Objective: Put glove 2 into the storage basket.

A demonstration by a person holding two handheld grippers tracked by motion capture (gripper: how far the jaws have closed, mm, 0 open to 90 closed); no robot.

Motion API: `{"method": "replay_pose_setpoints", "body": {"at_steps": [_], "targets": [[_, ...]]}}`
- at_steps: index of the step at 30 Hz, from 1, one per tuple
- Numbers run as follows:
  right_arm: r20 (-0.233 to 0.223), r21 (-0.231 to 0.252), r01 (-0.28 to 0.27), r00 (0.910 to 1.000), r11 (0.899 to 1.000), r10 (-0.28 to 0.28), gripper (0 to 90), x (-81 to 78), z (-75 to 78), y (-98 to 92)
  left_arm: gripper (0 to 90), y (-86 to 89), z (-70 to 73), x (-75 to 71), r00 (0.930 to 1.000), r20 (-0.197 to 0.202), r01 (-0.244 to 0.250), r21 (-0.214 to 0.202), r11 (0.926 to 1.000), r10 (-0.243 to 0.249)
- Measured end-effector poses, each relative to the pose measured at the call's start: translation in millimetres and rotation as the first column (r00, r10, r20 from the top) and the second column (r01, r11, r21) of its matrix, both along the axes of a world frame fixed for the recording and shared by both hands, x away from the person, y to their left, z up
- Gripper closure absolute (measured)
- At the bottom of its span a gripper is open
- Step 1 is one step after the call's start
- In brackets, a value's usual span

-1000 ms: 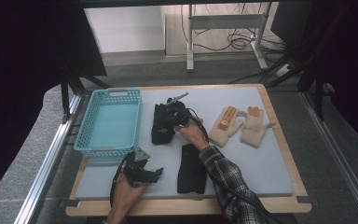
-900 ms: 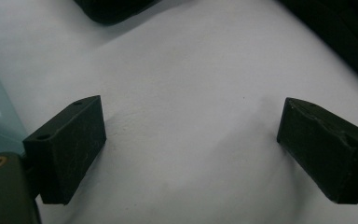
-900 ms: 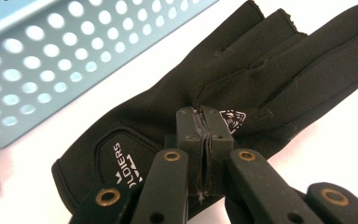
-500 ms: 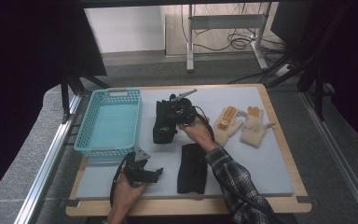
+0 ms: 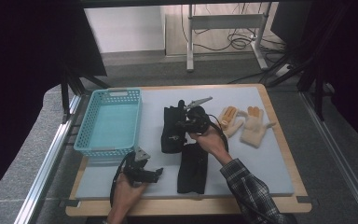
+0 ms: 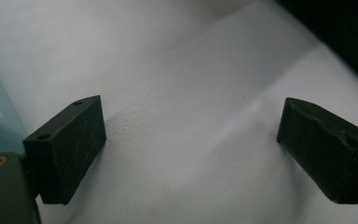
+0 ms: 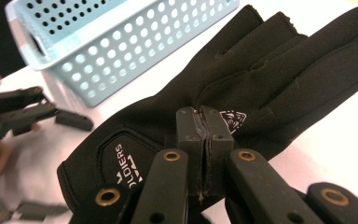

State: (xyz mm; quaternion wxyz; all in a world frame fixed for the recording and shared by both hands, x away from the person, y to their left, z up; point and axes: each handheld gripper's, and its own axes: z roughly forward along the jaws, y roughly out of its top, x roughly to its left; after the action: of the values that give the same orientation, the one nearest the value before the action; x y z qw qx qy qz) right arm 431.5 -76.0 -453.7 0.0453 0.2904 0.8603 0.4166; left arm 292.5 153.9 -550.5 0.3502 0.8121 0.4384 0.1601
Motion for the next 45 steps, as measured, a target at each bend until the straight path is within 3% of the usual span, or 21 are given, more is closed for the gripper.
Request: {"method": "replay_pose_setpoints", "body": {"at_steps": [8,10,12,16,21,25,26,33,36,40,45], "targets": [[-0.018,0.034,0.016,0.9997,0.999,-0.016,86.8,-28.3,3.1,-32.0,8.4,0.1,0.2,0.0,1.0000,0.000,0.001,0.002,1.0000,-0.001],[-0.023,0.046,0.036,0.9991,0.998,-0.035,86.8,-42.4,5.6,-48.5,8.3,0.1,0.2,0.1,1.0000,-0.001,0.001,0.003,1.0000,-0.001],[-0.025,0.049,0.041,0.9989,0.998,-0.040,86.8,-45.8,6.0,-52.4,8.3,0.1,0.2,0.1,1.0000,-0.001,0.000,0.002,1.0000,0.000],[-0.033,0.062,0.068,0.9973,0.996,-0.066,86.8,-68.9,7.6,-74.9,8.3,0.1,0.2,0.1,1.0000,0.000,0.001,0.003,1.0000,-0.001],[-0.038,0.057,0.075,0.9966,0.996,-0.073,86.8,-90.0,6.3,-83.9,8.3,-0.3,0.0,0.0,1.0000,0.000,-0.004,-0.003,1.0000,0.004],[-0.054,0.061,0.072,0.9962,0.996,-0.069,86.7,-104.6,-0.9,-85.6,8.4,-0.3,0.0,0.0,1.0000,0.000,-0.003,-0.003,1.0000,0.003],[-0.066,0.055,0.071,0.9955,0.996,-0.067,86.7,-110.9,-9.1,-83.2,8.4,-0.4,-0.4,0.1,1.0000,0.002,-0.004,-0.004,1.0000,0.004],[-0.027,-0.025,0.107,0.9938,0.994,-0.107,84.9,-114.1,-40.4,-70.5,8.4,-0.3,0.0,-0.1,1.0000,0.000,-0.004,-0.002,1.0000,0.004],[-0.038,-0.031,0.103,0.9939,0.994,-0.104,79.0,-113.5,-52.4,-68.0,8.3,-0.1,0.1,-0.1,1.0000,0.000,-0.001,0.001,1.0000,0.001],[-0.003,-0.012,0.099,0.9951,0.995,-0.099,67.7,-114.8,-44.1,-74.4,8.4,-0.3,0.0,-0.2,1.0000,0.000,-0.004,-0.002,1.0000,0.004],[0.031,-0.015,0.113,0.9932,0.994,-0.112,58.0,-110.9,-37.2,-96.3,8.4,0.2,0.4,0.1,1.0000,-0.003,-0.002,0.000,1.0000,0.002]]}}
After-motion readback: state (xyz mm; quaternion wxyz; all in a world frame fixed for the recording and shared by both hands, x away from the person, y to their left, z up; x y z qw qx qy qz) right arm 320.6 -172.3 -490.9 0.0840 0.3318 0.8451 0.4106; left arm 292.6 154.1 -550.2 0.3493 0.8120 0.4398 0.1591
